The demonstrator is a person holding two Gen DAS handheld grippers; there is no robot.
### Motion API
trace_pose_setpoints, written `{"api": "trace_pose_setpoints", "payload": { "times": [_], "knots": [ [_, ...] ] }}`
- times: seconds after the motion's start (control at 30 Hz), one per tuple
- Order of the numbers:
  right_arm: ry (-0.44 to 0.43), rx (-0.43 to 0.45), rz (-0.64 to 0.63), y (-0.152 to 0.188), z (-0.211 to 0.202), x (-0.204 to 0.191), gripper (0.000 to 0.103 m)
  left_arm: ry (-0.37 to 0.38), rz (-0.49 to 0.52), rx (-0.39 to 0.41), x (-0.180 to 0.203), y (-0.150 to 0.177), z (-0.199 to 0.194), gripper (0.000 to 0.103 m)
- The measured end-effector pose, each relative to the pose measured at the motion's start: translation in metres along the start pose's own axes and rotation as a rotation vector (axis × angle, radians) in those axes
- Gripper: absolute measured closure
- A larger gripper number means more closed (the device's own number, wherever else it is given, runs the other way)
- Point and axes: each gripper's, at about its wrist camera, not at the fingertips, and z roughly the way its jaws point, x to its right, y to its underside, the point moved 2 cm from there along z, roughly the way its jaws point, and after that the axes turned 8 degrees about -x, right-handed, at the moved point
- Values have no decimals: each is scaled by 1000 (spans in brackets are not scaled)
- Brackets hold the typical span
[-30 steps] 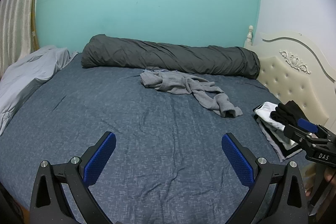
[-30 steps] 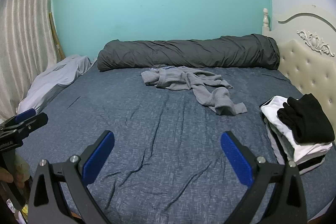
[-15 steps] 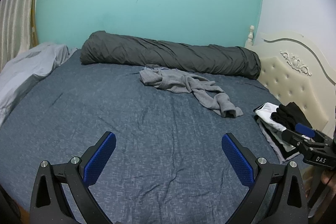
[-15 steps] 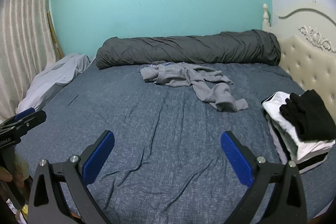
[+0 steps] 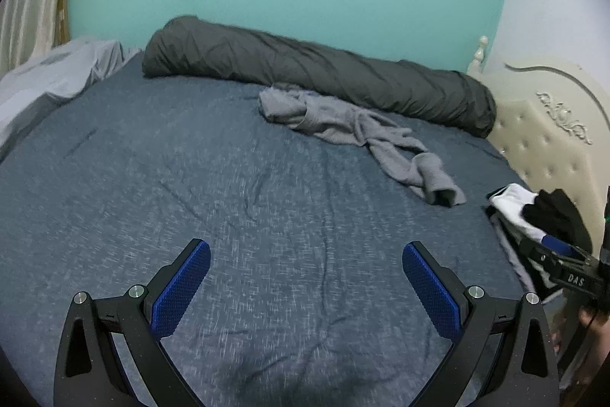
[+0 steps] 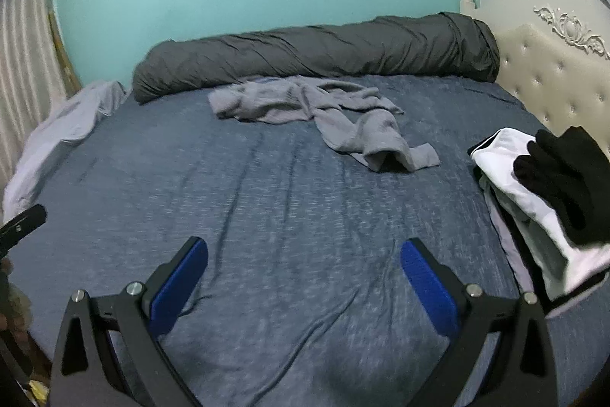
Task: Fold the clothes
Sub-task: 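Reach the right gripper to the grey hoodie sleeve and close on it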
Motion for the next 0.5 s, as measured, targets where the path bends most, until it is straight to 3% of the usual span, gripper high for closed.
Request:
{"api": "trace_pose_setpoints", "payload": {
  "times": [0.2, 0.5],
  "knots": [
    [29, -34, -15, -24, 74, 17, 1, -11, -49, -29, -20, 2, 72, 0],
    [54, -103, -2, -77, 192, 28, 1, -21, -110, -57, -55, 11, 148, 0]
  ]
}}
